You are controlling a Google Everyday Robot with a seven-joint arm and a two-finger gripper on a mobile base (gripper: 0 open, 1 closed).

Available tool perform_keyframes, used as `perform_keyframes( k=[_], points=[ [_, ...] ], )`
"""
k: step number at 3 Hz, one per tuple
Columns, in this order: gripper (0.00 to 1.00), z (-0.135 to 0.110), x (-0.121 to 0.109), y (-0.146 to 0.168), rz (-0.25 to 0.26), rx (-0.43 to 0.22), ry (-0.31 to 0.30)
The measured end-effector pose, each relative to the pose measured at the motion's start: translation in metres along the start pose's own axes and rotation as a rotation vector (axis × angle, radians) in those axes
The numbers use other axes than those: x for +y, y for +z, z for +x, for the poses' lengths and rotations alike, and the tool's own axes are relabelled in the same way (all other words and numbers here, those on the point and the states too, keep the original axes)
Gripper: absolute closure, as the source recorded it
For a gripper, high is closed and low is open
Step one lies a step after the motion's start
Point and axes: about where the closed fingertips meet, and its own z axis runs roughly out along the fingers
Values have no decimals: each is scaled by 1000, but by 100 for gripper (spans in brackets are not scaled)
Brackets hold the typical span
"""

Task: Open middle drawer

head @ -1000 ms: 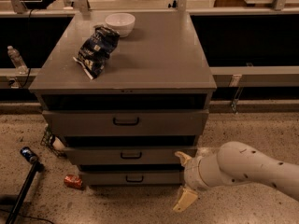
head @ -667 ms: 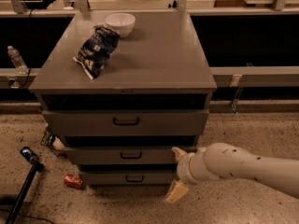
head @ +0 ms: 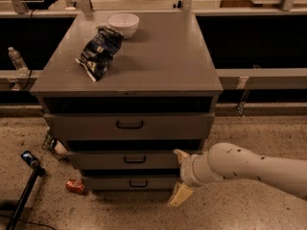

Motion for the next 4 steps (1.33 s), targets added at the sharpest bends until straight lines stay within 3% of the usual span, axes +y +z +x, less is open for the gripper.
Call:
perform_keyframes(
  k=[3, 4],
  points=[
    [0, 26, -4, 33, -75, -46, -23],
    [0, 28, -27, 69, -38, -100, 3]
  ],
)
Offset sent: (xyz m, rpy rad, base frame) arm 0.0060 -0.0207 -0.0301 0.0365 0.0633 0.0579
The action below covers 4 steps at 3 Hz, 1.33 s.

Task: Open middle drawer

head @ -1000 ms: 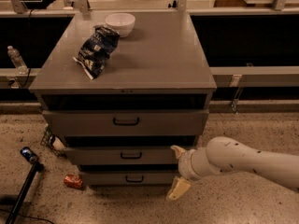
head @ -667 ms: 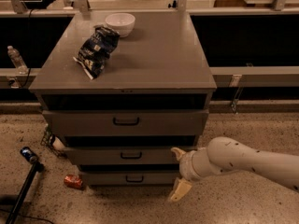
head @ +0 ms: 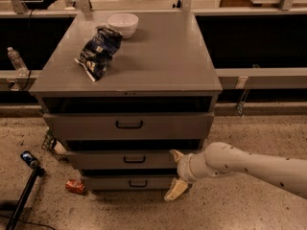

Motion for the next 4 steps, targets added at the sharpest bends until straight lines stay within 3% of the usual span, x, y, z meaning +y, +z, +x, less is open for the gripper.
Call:
perform_keyframes(
  k=[2, 3, 4],
  points=[
    [0, 2, -63, 66, 22, -57, 1],
    [0, 0, -79, 87, 22, -66, -6],
    [18, -1, -91, 103, 22, -59, -14]
  ],
)
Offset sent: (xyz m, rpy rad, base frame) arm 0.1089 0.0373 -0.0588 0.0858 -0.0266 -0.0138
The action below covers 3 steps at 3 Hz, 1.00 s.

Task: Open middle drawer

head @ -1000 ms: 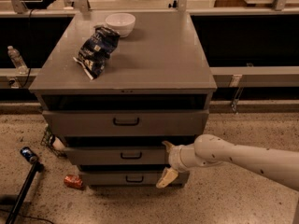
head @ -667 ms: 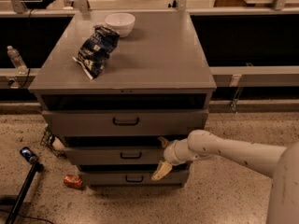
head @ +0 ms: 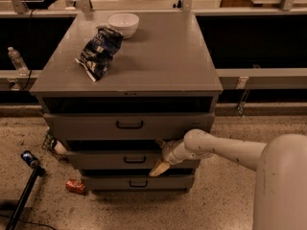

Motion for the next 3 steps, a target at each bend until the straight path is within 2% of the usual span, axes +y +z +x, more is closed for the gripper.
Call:
perform_keyframes(
  k=[1, 2, 3],
  points=[
    [41, 6, 1, -1, 5, 19, 14],
    [72, 18, 26, -14, -9, 50, 66],
    [94, 17, 26, -15, -9, 50, 66]
  ],
)
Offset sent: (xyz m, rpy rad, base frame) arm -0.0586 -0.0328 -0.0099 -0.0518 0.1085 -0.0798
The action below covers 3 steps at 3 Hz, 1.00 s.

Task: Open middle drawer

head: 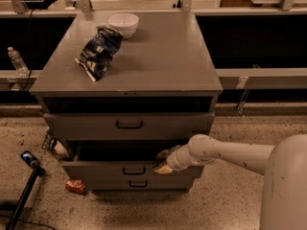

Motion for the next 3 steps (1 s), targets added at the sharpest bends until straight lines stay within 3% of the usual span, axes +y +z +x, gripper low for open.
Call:
perform_keyframes(
  k=[1, 2, 3],
  points=[
    [84, 1, 3, -2, -4, 2, 4],
    [61, 6, 28, -20, -32, 14, 32],
    [38, 6, 28, -20, -32, 14, 32]
  ],
)
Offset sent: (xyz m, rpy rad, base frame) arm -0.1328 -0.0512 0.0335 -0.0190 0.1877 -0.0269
